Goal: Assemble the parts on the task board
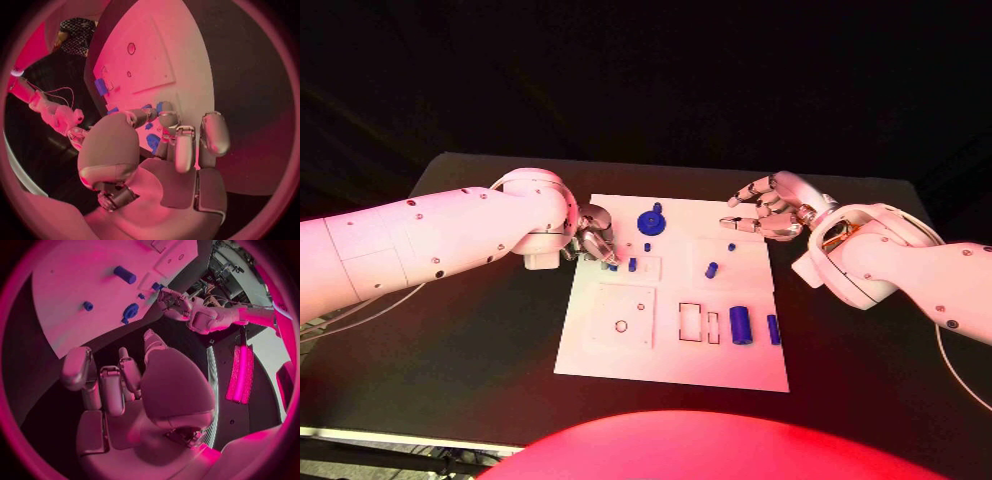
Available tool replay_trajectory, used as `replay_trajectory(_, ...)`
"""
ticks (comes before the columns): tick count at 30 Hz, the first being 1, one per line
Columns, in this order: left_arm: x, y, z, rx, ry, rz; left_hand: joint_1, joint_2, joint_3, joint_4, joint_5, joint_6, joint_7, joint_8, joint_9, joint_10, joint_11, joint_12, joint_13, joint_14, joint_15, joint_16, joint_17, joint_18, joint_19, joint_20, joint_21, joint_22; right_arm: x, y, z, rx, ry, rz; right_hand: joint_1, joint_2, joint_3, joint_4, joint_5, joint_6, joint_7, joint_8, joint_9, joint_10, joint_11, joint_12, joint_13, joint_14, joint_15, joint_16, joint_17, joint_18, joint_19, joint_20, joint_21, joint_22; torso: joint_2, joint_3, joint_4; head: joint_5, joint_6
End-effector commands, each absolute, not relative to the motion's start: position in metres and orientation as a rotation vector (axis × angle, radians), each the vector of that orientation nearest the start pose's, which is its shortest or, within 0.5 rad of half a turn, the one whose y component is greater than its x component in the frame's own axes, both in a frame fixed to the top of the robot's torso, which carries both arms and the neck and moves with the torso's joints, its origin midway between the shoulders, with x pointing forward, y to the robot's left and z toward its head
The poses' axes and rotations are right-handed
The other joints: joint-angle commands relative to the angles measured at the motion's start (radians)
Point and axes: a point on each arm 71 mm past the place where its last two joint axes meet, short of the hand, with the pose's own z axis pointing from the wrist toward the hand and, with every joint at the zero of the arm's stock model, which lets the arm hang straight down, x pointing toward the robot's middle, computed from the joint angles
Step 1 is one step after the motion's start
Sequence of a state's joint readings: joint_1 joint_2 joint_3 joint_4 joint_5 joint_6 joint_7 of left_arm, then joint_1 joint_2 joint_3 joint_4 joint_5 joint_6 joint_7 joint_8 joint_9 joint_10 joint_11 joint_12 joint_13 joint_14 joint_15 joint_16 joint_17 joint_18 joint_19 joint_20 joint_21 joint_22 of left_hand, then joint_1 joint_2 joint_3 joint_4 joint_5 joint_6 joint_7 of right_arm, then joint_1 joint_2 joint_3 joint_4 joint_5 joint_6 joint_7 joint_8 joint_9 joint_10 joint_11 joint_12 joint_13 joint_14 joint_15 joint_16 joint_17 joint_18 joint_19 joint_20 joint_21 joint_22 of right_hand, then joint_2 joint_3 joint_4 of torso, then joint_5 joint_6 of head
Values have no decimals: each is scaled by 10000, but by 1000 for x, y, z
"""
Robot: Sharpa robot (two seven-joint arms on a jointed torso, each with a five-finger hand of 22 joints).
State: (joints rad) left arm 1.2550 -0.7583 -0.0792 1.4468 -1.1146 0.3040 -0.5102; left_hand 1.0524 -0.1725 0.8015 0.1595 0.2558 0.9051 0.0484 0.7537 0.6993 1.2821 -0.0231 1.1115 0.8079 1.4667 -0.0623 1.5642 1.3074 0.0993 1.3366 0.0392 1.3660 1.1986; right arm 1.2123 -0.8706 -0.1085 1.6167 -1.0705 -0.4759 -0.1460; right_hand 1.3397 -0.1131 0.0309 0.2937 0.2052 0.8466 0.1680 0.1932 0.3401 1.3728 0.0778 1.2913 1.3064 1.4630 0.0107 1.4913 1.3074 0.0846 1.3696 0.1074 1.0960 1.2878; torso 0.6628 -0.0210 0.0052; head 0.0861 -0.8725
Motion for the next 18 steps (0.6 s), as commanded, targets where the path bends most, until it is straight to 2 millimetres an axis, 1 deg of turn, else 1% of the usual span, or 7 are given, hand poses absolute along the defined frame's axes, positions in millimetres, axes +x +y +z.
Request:
replay_trajectory(1, 481, 195, -234, 353, 24748, -3396, -214, -78, 1083, -1260, -21, 83, -33, -37, -30, 80, -6, 13, 29, 1041, -100, 66, 2634, -164, 58, 20, 37, 6, 465, -198, -195, 2652, 17142, 8071, -41, 75, 57, -9, -10, 31, -28, 39, -16, -62, 13, -10, 4, 698, -69, -47, 1185, 133, -32, 4, -21, 10, -2, -1, -3, -3, -2)
replay_trajectory(7, 482, 195, -234, 321, 24724, -3402, -410, -98, 597, -944, -79, 148, -81, -80, -73, 121, -38, 17, 100, 1041, -125, 66, 2634, -167, 70, -4, 23, 14, 465, -198, -195, 2654, 17137, 8068, -41, 75, 57, -9, -10, 31, -28, 39, -16, -62, 13, -10, 4, 698, -69, -47, 1185, 133, -32, 4, -21, 10, 1, 2, -5, -5, -2)
replay_trajectory(12, 482, 195, -234, 240, 24643, -3404, -404, -72, 530, -888, -74, 163, -98, -94, -87, 127, -51, 19, 120, 1041, -131, 66, 2634, -171, 82, -10, 27, 29, 465, -198, -195, 2656, 17127, 8064, -41, 75, 57, -9, -10, 31, -28, 39, -16, -62, 13, -10, 4, 698, -69, -47, 1185, 133, -32, 4, -21, 10, 2, 4, -9, -8, -2)
replay_trajectory(13, 482, 195, -234, 231, 24633, -3403, -339, -55, 536, -925, -58, 160, -108, -99, -90, 128, -62, 16, 123, 1041, -139, 66, 2634, -169, 81, -16, 24, 25, 465, -198, -195, 2657, 17125, 8063, -41, 75, 57, -9, -10, 31, -28, 39, -16, -62, 13, -10, 4, 698, -69, -47, 1185, 133, -32, 4, -21, 10, 2, 4, -8, -9, -2)
replay_trajectory(14, 483, 195, -234, 198, 24592, -3400, 82, 155, 762, -1198, 13, 152, -102, -104, -92, 142, -78, 12, 156, 1041, -165, 66, 2634, -172, 98, -42, 31, 42, 465, -198, -195, 2658, 17118, 8063, -41, 75, 57, -9, -10, 31, -28, 39, -16, -62, 13, -10, 4, 698, -69, -47, 1185, 133, -32, 4, -21, 10, 0, 5, -9, -9, -2)
replay_trajectory(16, 483, 196, -234, 138, 24511, -3403, 236, 207, 864, -1319, 75, 161, -86, -105, -93, 157, -69, 10, 181, 1041, -161, 66, 2634, -182, 128, -45, 54, 82, 465, -198, -195, 2659, 17111, 8065, -55, 89, 65, -10, -9, 33, -31, 48, -22, -59, 10, -9, 1, 698, -72, -56, 1177, 136, -32, 0, -45, 0, -1, 3, -10, -8, -2)
replay_trajectory(18, 483, 196, -234, 79, 24434, -3416, 288, 211, 905, -1368, 141, 173, -78, -101, -93, 170, -64, 15, 201, 1041, -158, 66, 2634, -191, 154, -46, 77, 121, 465, -198, -195, 2660, 17107, 8065, -55, 89, 65, -10, -9, 33, -31, 48, -22, -59, 10, -9, 1, 698, -72, -56, 1177, 136, -32, 0, -45, 0, 2, 3, -8, -6, -1)
